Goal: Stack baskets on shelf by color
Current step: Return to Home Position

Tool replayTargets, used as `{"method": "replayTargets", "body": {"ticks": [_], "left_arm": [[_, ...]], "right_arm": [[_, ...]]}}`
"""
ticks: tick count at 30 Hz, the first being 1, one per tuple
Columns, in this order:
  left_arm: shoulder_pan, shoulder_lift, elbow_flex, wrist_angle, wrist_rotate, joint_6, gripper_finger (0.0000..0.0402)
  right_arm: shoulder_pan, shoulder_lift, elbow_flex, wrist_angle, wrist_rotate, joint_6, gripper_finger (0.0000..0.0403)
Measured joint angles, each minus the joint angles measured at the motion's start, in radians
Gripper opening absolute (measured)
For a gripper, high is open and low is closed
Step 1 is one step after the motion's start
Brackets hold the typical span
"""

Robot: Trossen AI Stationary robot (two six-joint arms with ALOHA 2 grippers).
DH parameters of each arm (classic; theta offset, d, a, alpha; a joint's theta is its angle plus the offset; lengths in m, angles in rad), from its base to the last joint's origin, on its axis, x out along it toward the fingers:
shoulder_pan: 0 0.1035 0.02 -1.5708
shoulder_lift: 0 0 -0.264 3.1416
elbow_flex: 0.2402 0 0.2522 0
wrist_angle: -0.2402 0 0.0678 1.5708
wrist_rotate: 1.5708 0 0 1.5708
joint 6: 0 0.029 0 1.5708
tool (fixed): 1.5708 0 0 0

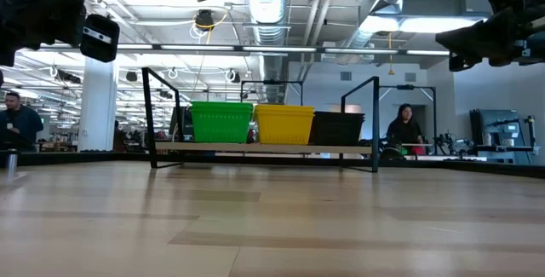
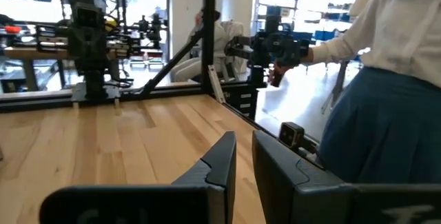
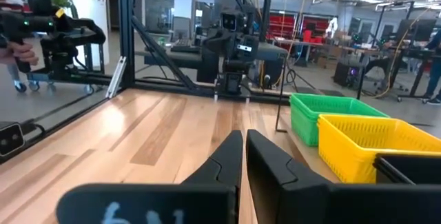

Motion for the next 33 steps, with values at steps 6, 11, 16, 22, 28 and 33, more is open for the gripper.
{"method": "replayTargets", "body": {"ticks": [6, 11, 16, 22, 28, 33], "left_arm": [[-0.041, 0.000, 0.000, 0.000, -0.106, 0.003, 0.0037], [-0.082, 0.000, 0.000, -0.012, -0.312, -0.016, 0.0037], [-0.125, 0.000, 0.000, -0.015, -0.338, 0.012, 0.0037], [-0.137, 0.043, 0.000, -0.035, -0.492, -0.002, 0.0037], [-0.137, 0.084, 0.000, -0.037, -0.502, -0.007, 0.0037], [-0.137, 0.079, 0.000, -0.036, -0.499, -0.020, 0.0037]], "right_arm": [[0.002, 0.000, 0.000, 0.006, 0.051, -0.004, 0.0043], [0.002, 0.000, -0.001, 0.065, 0.124, -0.068, 0.0043], [0.001, 0.000, -0.001, 0.053, 0.130, -0.103, 0.0043], [0.000, 0.004, -0.002, -0.011, 0.158, -0.098, 0.0043], [0.000, 0.004, -0.002, -0.017, 0.157, -0.104, 0.0043], [0.000, 0.003, -0.002, -0.017, 0.169, -0.107, 0.0043]]}}
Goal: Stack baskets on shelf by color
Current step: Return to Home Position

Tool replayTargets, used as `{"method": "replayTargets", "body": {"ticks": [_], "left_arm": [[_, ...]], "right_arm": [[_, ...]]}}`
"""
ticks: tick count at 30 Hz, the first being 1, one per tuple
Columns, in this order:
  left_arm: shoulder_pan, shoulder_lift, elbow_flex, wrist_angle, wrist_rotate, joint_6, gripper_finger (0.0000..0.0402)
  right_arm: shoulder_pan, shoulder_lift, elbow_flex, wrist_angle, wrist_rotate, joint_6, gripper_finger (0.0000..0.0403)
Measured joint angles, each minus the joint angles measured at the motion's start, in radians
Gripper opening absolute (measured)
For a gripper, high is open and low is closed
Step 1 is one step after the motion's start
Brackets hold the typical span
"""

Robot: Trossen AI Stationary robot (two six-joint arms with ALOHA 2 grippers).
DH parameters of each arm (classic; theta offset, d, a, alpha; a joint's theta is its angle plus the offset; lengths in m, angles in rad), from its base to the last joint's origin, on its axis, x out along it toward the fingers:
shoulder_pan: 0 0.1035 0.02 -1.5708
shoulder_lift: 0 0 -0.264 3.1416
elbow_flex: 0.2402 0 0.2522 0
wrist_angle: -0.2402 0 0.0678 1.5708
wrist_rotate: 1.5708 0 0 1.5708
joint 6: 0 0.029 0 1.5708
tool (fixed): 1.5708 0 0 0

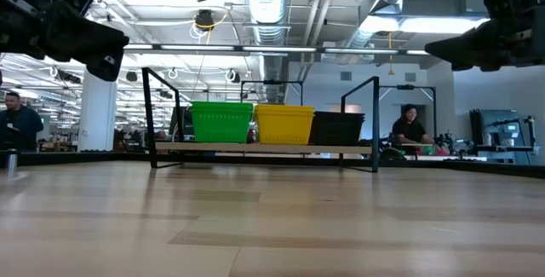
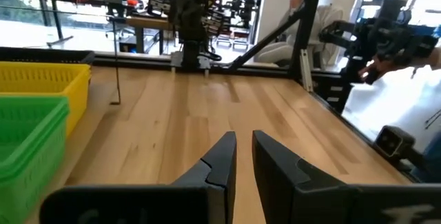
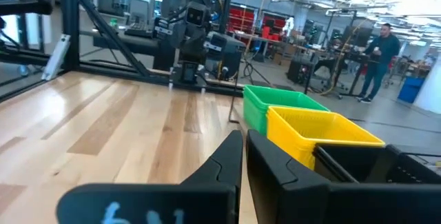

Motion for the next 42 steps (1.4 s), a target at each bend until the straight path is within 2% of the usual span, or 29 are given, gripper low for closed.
{"method": "replayTargets", "body": {"ticks": [8, 15, 19, 29, 37, 42], "left_arm": [[0.000, -0.001, 0.008, -0.004, 0.124, -0.036, 0.0037], [0.000, -0.001, 0.009, -0.005, 0.134, -0.031, 0.0037], [0.000, -0.001, 0.009, -0.006, 0.094, 0.015, 0.0037], [0.000, -0.001, 0.004, -0.008, -0.008, 0.014, 0.0037], [0.000, -0.001, 0.004, -0.016, -0.056, 0.091, 0.0037], [0.000, -0.001, 0.004, -0.018, -0.068, 0.076, 0.0037]], "right_arm": [[0.002, 0.001, 0.008, 0.001, 0.019, -0.037, 0.0043], [0.003, 0.008, 0.011, 0.016, 0.047, -0.046, 0.0043], [0.005, 0.033, 0.012, 0.018, 0.047, -0.049, 0.0043], [0.008, 0.039, 0.014, 0.011, 0.043, -0.119, 0.0043], [0.009, 0.039, 0.016, -0.002, 0.043, -0.097, 0.0043], [0.009, 0.039, 0.017, -0.019, 0.041, -0.060, 0.0043]]}}
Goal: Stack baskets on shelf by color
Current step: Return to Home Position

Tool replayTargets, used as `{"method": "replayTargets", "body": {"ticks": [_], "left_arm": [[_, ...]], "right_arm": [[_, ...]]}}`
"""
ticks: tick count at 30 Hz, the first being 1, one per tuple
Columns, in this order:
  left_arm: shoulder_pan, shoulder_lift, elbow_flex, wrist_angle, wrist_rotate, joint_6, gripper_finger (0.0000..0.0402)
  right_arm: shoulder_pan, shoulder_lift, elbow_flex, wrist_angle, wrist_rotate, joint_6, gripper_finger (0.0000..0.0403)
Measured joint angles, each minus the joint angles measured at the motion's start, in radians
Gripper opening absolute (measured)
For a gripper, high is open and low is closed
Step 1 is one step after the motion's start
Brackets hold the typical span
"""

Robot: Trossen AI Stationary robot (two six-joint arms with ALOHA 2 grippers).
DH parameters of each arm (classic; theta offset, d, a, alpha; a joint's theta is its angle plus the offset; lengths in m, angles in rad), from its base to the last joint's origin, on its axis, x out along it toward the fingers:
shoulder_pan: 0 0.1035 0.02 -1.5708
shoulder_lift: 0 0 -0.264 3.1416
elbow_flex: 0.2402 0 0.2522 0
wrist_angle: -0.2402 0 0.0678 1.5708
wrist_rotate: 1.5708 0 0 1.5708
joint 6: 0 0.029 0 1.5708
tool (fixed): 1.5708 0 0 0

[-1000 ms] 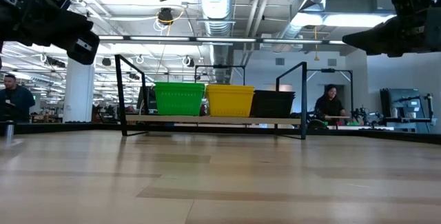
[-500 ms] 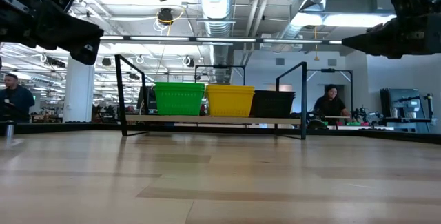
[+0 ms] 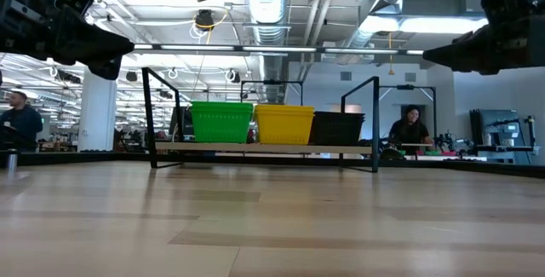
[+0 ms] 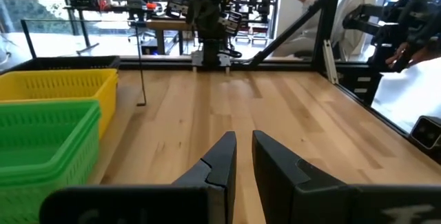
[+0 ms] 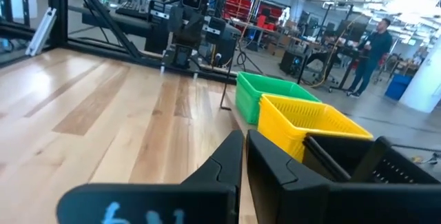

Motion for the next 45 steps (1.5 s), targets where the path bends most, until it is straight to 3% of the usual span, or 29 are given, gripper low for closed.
{"method": "replayTargets", "body": {"ticks": [45], "left_arm": [[0.000, 0.000, 0.000, -0.001, 0.001, -0.012, 0.0037]], "right_arm": [[0.000, 0.000, 0.001, -0.017, -0.001, 0.052, 0.0043]]}}
